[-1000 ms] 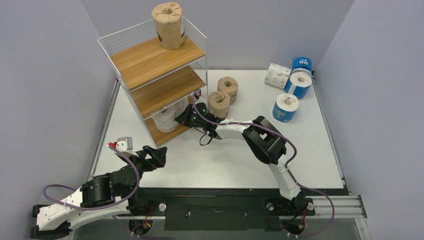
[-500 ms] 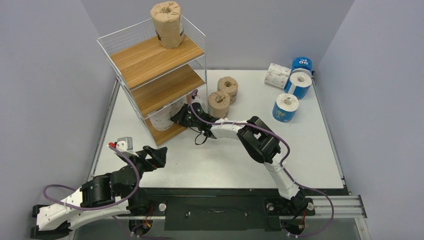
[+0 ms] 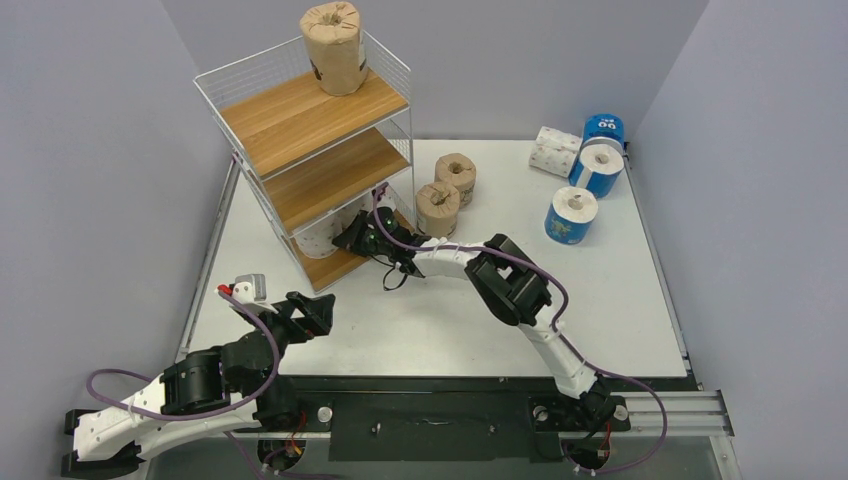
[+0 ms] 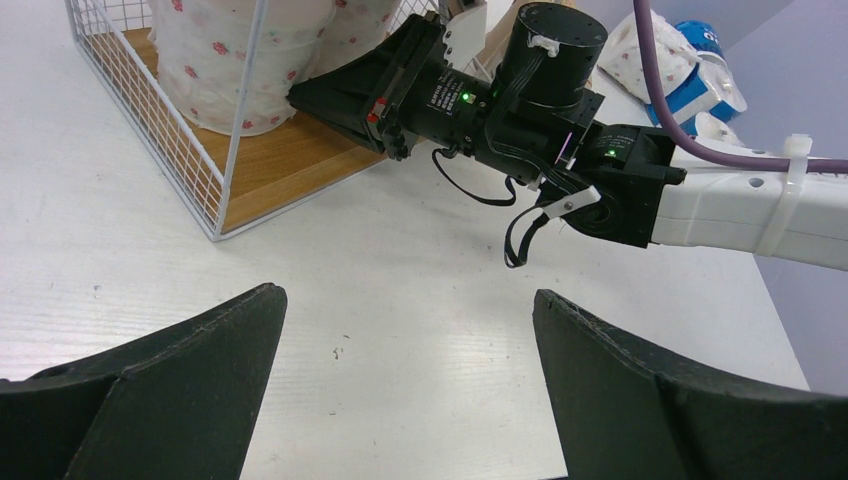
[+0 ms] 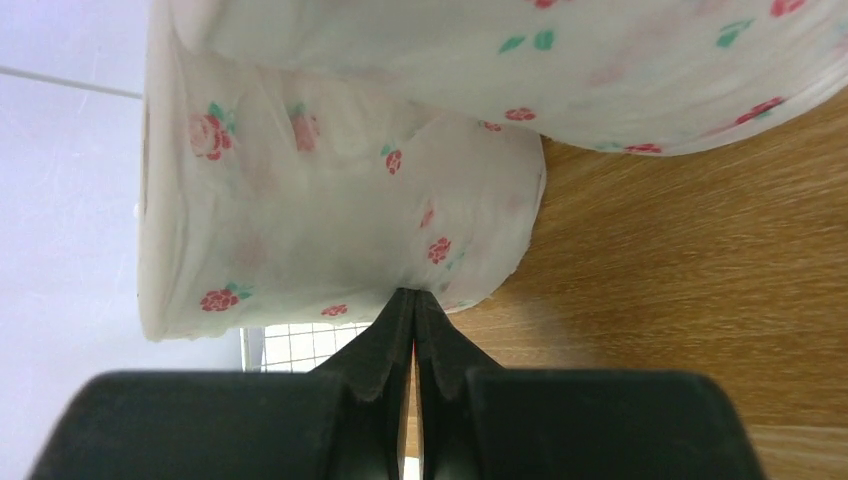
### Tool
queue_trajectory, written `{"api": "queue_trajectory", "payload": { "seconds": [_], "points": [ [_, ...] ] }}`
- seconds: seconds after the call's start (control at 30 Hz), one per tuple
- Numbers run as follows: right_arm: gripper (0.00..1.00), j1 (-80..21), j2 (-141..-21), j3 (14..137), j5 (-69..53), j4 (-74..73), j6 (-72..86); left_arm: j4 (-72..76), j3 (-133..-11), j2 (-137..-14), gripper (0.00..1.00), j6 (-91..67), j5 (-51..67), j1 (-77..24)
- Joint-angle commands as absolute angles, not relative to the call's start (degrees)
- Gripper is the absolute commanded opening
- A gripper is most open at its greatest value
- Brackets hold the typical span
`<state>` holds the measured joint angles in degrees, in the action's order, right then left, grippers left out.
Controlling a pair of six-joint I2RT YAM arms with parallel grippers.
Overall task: Place and organize the paper towels onto the shelf
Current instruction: Place the paper towel on the shelf.
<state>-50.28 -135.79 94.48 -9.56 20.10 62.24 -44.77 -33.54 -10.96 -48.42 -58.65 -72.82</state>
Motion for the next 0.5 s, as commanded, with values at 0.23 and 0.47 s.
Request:
{"api": "queue_trajectory", "payload": {
  "seconds": [0.23,0.47],
  "points": [
    [0.00,-51.41,-137.09,99.42,-12.98,21.74,62.30,-43.50,-35.68,-12.27,0.94,-49.66,-58.67,-72.86],
    [0.00,-50.70,-132.40,93.78,-11.45,23.33,60.77,-43.51,-35.98,-12.24,0.94,-49.59,-58.63,-72.85]
  ]
}}
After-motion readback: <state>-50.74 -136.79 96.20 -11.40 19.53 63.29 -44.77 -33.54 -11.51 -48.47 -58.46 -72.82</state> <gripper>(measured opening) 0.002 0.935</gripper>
